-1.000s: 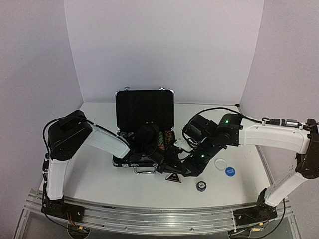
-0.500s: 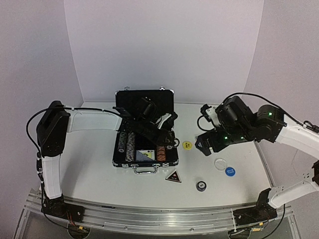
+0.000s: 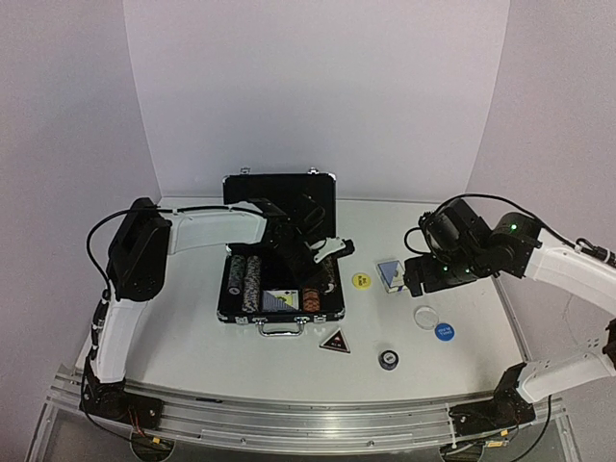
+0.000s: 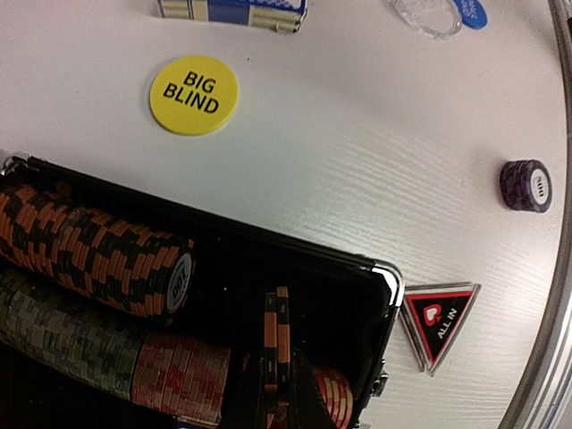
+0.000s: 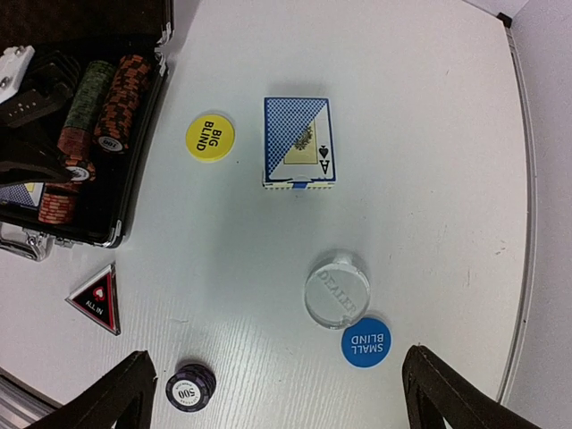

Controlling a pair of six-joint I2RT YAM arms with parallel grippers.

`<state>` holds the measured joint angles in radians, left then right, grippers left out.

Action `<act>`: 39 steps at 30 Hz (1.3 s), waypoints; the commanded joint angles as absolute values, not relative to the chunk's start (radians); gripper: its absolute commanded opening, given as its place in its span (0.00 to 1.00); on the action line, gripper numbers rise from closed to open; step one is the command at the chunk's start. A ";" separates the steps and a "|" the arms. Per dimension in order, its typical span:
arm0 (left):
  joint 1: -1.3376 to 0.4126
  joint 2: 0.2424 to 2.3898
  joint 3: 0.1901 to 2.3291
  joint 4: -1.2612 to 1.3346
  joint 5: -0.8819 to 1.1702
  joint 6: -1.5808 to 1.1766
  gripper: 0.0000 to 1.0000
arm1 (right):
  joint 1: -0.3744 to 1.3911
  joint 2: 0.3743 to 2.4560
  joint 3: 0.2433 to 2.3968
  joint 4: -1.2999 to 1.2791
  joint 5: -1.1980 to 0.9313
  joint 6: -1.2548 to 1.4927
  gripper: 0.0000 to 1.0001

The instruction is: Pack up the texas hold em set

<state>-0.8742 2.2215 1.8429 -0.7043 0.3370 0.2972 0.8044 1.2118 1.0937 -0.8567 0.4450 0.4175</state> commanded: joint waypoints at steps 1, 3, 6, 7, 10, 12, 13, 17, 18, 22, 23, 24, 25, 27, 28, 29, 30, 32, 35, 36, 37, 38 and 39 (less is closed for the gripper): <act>-0.874 2.257 1.918 -0.765 0.294 0.347 0.00 | 0.789 1.220 1.082 -0.860 0.455 0.434 0.93; -0.877 2.286 1.944 -0.772 0.297 0.342 0.00 | 0.783 1.225 1.080 -0.860 0.446 0.434 0.93; -0.883 2.331 1.983 -0.786 0.282 0.338 0.00 | 0.779 1.232 1.077 -0.860 0.439 0.432 0.93; -0.884 2.346 1.996 -0.790 0.276 0.337 0.00 | 0.778 1.233 1.075 -0.860 0.437 0.432 0.93; -0.887 2.375 2.021 -0.798 0.248 0.340 0.00 | 0.776 1.236 1.070 -0.860 0.431 0.432 0.93; -0.887 2.390 2.038 -0.807 0.241 0.347 0.00 | 0.774 1.239 1.066 -0.860 0.430 0.432 0.93; -0.887 2.398 2.049 -0.817 0.244 0.353 0.00 | 0.773 1.242 1.066 -0.859 0.429 0.431 0.93; -0.888 2.440 2.111 -0.868 0.198 0.377 0.00 | 0.769 1.253 1.066 -0.860 0.419 0.422 0.93; -0.888 2.446 2.119 -0.873 0.185 0.381 0.00 | 0.768 1.256 1.067 -0.860 0.418 0.420 0.93; -0.889 2.469 2.157 -0.889 0.164 0.396 0.00 | 0.761 1.271 1.073 -0.860 0.413 0.411 0.93; -0.888 2.471 2.162 -0.890 0.159 0.397 0.01 | 0.760 1.274 1.075 -0.860 0.410 0.409 0.93; -0.888 2.471 2.165 -0.889 0.151 0.396 0.02 | 0.759 1.276 1.078 -0.860 0.406 0.408 0.93; -0.888 2.471 2.165 -0.885 0.141 0.395 0.04 | 0.758 1.278 1.080 -0.860 0.402 0.405 0.93; -0.889 2.468 2.170 -0.881 0.126 0.394 0.07 | 0.757 1.282 1.085 -0.860 0.396 0.401 0.93; -0.889 2.467 2.173 -0.882 0.124 0.395 0.09 | 0.756 1.282 1.087 -0.860 0.392 0.400 0.93; -0.888 2.466 2.176 -0.883 0.123 0.395 0.12 | 0.756 1.283 1.088 -0.860 0.388 0.398 0.93; -0.888 2.463 2.179 -0.883 0.123 0.397 0.15 | 0.756 1.284 1.089 -0.861 0.385 0.397 0.93; -0.889 2.459 2.182 -0.881 0.114 0.397 0.19 | 0.755 1.285 1.090 -0.860 0.381 0.394 0.93; -0.889 2.457 2.197 -0.889 0.109 0.397 0.21 | 0.754 1.288 1.094 -0.860 0.375 0.388 0.93; -0.888 2.454 2.201 -0.889 0.109 0.396 0.21 | 0.753 1.289 1.095 -0.860 0.372 0.387 0.93; -0.888 2.449 2.204 -0.889 0.110 0.395 0.21 | 0.753 1.290 1.095 -0.860 0.369 0.385 0.93; -0.888 2.444 2.206 -0.889 0.110 0.394 0.21 | 0.753 1.291 1.095 -0.860 0.368 0.385 0.93; -0.888 2.438 2.206 -0.890 0.109 0.394 0.21 | 0.753 1.292 1.095 -0.860 0.366 0.383 0.93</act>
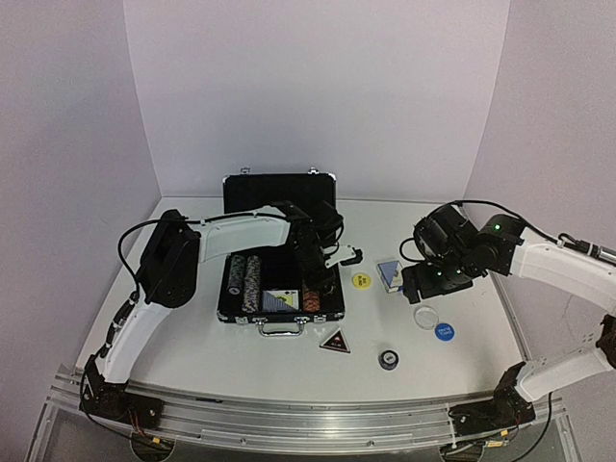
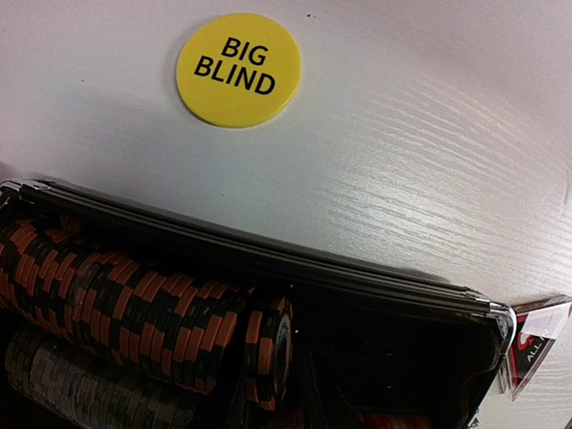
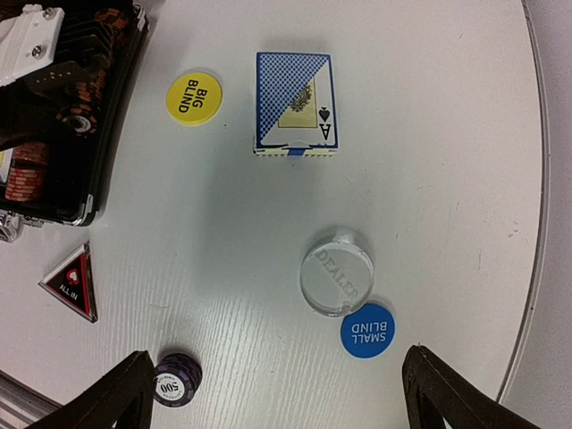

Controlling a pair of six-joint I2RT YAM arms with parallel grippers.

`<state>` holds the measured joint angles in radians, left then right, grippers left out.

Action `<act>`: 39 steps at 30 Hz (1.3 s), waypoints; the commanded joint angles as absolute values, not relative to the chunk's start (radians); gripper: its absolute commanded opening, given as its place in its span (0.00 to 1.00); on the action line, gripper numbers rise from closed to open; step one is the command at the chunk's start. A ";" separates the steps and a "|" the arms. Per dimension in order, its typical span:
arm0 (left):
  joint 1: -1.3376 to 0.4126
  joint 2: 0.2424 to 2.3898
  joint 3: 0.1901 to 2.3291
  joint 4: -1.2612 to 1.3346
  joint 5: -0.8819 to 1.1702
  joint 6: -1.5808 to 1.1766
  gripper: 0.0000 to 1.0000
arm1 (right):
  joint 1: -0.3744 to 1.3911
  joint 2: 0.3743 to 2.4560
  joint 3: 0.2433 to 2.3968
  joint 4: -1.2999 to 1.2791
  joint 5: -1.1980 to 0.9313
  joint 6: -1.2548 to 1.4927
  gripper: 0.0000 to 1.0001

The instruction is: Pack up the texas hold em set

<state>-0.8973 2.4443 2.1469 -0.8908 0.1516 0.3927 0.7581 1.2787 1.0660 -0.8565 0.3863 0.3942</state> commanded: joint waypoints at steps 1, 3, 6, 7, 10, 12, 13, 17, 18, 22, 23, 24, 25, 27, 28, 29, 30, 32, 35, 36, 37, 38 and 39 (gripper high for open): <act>-0.888 2.428 2.206 -0.891 0.106 0.394 0.21 | 0.753 1.294 1.096 -0.860 0.364 0.382 0.93; -0.888 2.409 2.205 -0.892 0.100 0.394 0.21 | 0.752 1.297 1.099 -0.860 0.363 0.379 0.93; -0.888 2.379 2.204 -0.891 0.083 0.392 0.22 | 0.752 1.299 1.101 -0.860 0.362 0.378 0.93; -0.889 2.367 2.204 -0.892 0.078 0.390 0.22 | 0.752 1.297 1.101 -0.859 0.360 0.378 0.93; -0.890 2.329 2.191 -0.892 0.069 0.388 0.22 | 0.751 1.291 1.099 -0.860 0.354 0.379 0.93; -0.892 2.298 2.167 -0.879 0.069 0.393 0.22 | 0.752 1.286 1.095 -0.859 0.354 0.381 0.93; -0.893 2.281 2.152 -0.871 0.074 0.395 0.22 | 0.751 1.284 1.093 -0.859 0.354 0.382 0.93; -0.905 2.215 2.106 -0.860 0.128 0.408 0.22 | 0.751 1.271 1.085 -0.859 0.337 0.382 0.93; -0.909 2.197 2.092 -0.855 0.147 0.411 0.23 | 0.751 1.266 1.083 -0.859 0.327 0.380 0.93; -0.916 2.096 2.007 -0.802 0.234 0.411 0.40 | 0.750 1.243 1.064 -0.860 0.256 0.350 0.93; -0.916 2.068 1.987 -0.785 0.252 0.403 0.51 | 0.751 1.236 1.059 -0.860 0.225 0.341 0.93; -0.916 2.039 1.965 -0.763 0.263 0.388 0.66 | 0.751 1.229 1.053 -0.859 0.191 0.334 0.94; -0.916 2.006 1.939 -0.739 0.271 0.370 0.82 | 0.751 1.223 1.046 -0.858 0.156 0.328 0.94; -0.917 1.933 1.880 -0.675 0.280 0.323 0.99 | 0.752 1.218 1.030 -0.858 0.106 0.326 0.94; -0.919 1.889 1.842 -0.633 0.269 0.283 1.00 | 0.755 1.219 1.018 -0.859 0.086 0.324 0.94; -0.921 1.836 1.791 -0.579 0.251 0.224 1.00 | 0.758 1.221 1.007 -0.858 0.076 0.329 0.94; -0.923 1.791 1.744 -0.525 0.223 0.173 1.00 | 0.762 1.224 0.996 -0.857 0.072 0.350 0.94; -0.925 1.682 1.610 -0.399 0.161 0.039 1.00 | 0.778 1.238 0.975 -0.856 0.058 0.385 0.94; -0.926 1.519 1.392 -0.261 0.042 -0.198 1.00 | 0.822 1.282 0.957 -0.853 0.081 0.450 0.93; -0.927 1.470 1.323 -0.233 0.026 -0.256 1.00 | 0.835 1.303 0.956 -0.851 0.089 0.483 0.93; -0.927 1.418 1.250 -0.204 0.024 -0.310 1.00 | 0.846 1.327 0.956 -0.849 0.095 0.523 0.92; -0.927 1.377 1.191 -0.190 0.023 -0.346 1.00 | 0.865 1.360 0.959 -0.844 0.099 0.572 0.91; -0.927 1.342 1.141 -0.186 0.013 -0.385 1.00 | 0.885 1.389 0.962 -0.841 0.110 0.607 0.91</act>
<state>-0.9244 1.4790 1.3202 -0.3384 0.1030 -0.1018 0.8247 1.2942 0.9619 -0.8541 0.1043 0.4365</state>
